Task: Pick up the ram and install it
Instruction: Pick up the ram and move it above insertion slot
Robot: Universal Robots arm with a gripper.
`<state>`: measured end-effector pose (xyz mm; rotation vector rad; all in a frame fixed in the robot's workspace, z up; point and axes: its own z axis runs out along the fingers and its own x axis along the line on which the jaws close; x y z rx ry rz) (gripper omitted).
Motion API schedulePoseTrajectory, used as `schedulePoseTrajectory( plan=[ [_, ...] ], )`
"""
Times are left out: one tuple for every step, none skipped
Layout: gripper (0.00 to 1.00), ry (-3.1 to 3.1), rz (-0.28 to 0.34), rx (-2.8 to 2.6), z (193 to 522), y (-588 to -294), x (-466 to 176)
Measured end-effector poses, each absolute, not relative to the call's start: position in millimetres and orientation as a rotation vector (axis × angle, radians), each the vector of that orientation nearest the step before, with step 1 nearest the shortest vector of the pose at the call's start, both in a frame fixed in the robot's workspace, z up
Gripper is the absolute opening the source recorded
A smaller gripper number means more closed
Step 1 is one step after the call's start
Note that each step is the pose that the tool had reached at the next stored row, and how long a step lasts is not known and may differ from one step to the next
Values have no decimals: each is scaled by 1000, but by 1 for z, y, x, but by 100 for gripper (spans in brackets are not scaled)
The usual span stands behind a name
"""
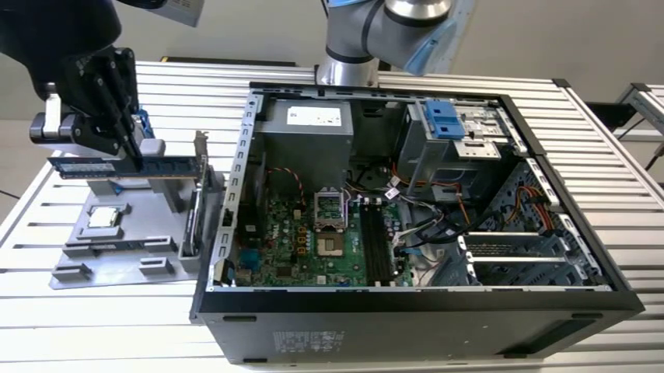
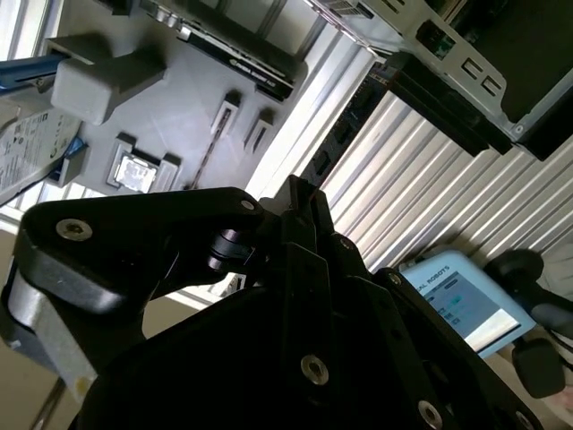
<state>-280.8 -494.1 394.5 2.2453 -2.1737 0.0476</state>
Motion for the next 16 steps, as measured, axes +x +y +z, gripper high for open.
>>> schedulePoseTrajectory(
  plan=[
    [0,-2174,48,2245,395,-494,-281],
    [0,-2174,48,2245,395,-494,-280],
    [0,-2174,48,2245,395,-494,-280],
    [0,-2174,48,2245,395,-494,-280],
    [0,-2174,48,2245,395,-494,-280],
    [0,-2174,48,2246,395,-494,-279],
    [0,-2174,48,2245,395,-494,-279],
    [0,-2174,48,2245,395,-494,-279],
    [0,-2174,48,2245,395,-494,-278],
    [0,-2174,48,2245,395,-494,-278],
    [0,-2174,48,2245,395,-494,-278],
    [0,-2174,48,2245,395,-494,-278],
    [0,-2174,48,2245,395,-494,-277],
    [0,-2174,48,2245,395,-494,-277],
    [0,-2174,48,2245,395,-494,-276],
    [0,-2174,48,2245,395,-494,-275]
  ],
)
